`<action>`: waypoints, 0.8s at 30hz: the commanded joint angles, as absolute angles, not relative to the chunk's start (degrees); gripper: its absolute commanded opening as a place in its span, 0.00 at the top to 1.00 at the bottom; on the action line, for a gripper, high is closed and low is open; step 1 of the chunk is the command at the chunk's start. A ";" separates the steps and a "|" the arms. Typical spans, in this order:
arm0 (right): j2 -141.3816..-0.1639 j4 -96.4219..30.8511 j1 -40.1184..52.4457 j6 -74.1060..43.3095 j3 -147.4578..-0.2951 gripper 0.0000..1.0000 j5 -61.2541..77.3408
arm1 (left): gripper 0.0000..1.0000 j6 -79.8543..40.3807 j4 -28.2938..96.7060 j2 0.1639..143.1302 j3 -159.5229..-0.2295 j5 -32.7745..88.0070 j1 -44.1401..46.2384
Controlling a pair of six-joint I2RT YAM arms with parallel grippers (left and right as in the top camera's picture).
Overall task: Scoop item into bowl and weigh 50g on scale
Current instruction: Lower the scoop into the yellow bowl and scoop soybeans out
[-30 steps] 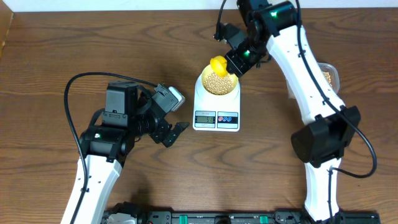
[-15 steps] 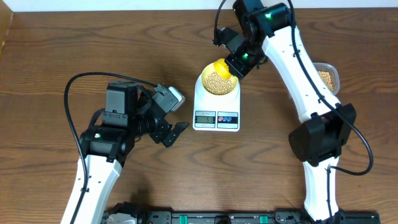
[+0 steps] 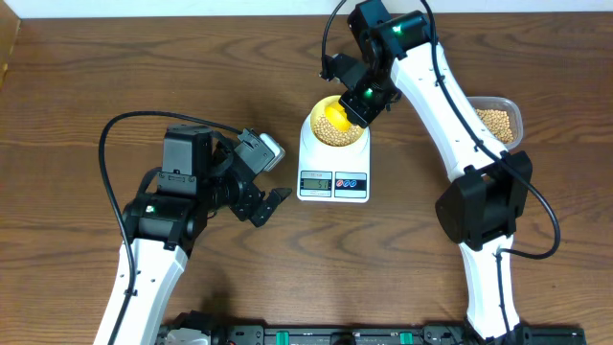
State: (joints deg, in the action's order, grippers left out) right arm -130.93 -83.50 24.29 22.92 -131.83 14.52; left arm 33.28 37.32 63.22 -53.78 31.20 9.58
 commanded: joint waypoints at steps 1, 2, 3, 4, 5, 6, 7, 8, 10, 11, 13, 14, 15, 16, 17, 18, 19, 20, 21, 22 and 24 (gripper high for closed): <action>-132.16 -83.59 24.53 23.64 -131.83 0.99 13.65 | 0.03 34.04 37.47 63.22 -53.69 31.70 9.32; -132.27 -83.61 24.53 23.64 -131.83 0.99 13.30 | 0.02 34.04 37.50 63.22 -53.69 31.70 9.32; -132.35 -83.59 24.53 23.64 -131.83 0.99 13.15 | 0.02 34.04 37.47 63.22 -53.69 31.70 9.32; -132.40 -83.57 24.53 23.64 -131.81 0.99 13.15 | 0.02 34.04 37.50 63.22 -53.69 31.70 9.32; -132.46 -83.50 24.53 23.64 -131.81 0.99 13.10 | 0.02 34.06 37.50 63.22 -53.69 31.70 9.32; -132.46 -83.42 24.53 23.64 -131.81 0.99 12.64 | 0.02 34.06 37.47 63.22 -53.69 31.70 9.32; -132.46 -83.37 24.53 23.64 -131.81 0.99 12.10 | 0.02 34.04 37.50 63.22 -53.69 31.70 9.32; -132.49 -83.35 24.56 23.64 -131.81 0.99 11.66 | 0.02 34.04 37.50 63.22 -53.69 31.70 9.32; -132.57 -83.35 24.60 23.64 -131.81 0.99 11.64 | 0.02 34.04 37.50 63.22 -53.69 31.70 9.32; -132.57 -83.35 24.60 23.64 -131.81 0.99 11.64 | 0.03 34.04 37.47 63.22 -53.69 31.70 9.32; -132.79 -83.35 24.73 23.64 -131.81 0.99 11.66 | 0.03 34.04 37.47 63.22 -53.69 31.70 9.32; -132.94 -83.35 24.77 23.64 -131.81 0.99 11.64 | 0.02 34.04 37.50 63.22 -53.69 31.70 9.32; -133.12 -83.35 24.86 23.64 -131.81 0.99 11.66 | 0.03 34.06 37.50 63.22 -53.69 31.70 9.32; -133.21 -83.40 24.86 23.64 -131.81 0.99 11.66 | 0.02 34.06 37.50 63.22 -53.69 31.70 9.32; -133.43 -83.40 24.86 23.64 -131.81 0.99 11.64 | 0.03 34.06 37.47 63.22 -53.69 31.70 9.32; -133.43 -83.42 24.86 23.64 -131.81 0.99 11.66 | 0.03 34.06 37.47 63.22 -53.69 31.70 9.32; -133.47 -83.40 24.86 23.64 -131.81 0.99 11.64 | 0.02 34.04 37.50 63.22 -53.69 31.70 9.32; -133.51 -83.37 24.86 23.64 -131.81 0.99 11.66 | 0.02 34.04 37.50 63.22 -53.69 31.70 9.32; -133.51 -83.37 24.86 23.64 -131.81 0.99 11.66 | 0.03 34.06 37.47 63.22 -53.69 31.70 9.32; -133.53 -83.37 24.86 23.64 -131.81 0.99 11.66 | 0.03 34.04 37.47 63.22 -53.69 31.70 9.32; -133.58 -83.35 24.86 23.64 -131.76 0.99 11.68 | 0.03 34.06 37.47 63.22 -53.69 31.70 9.32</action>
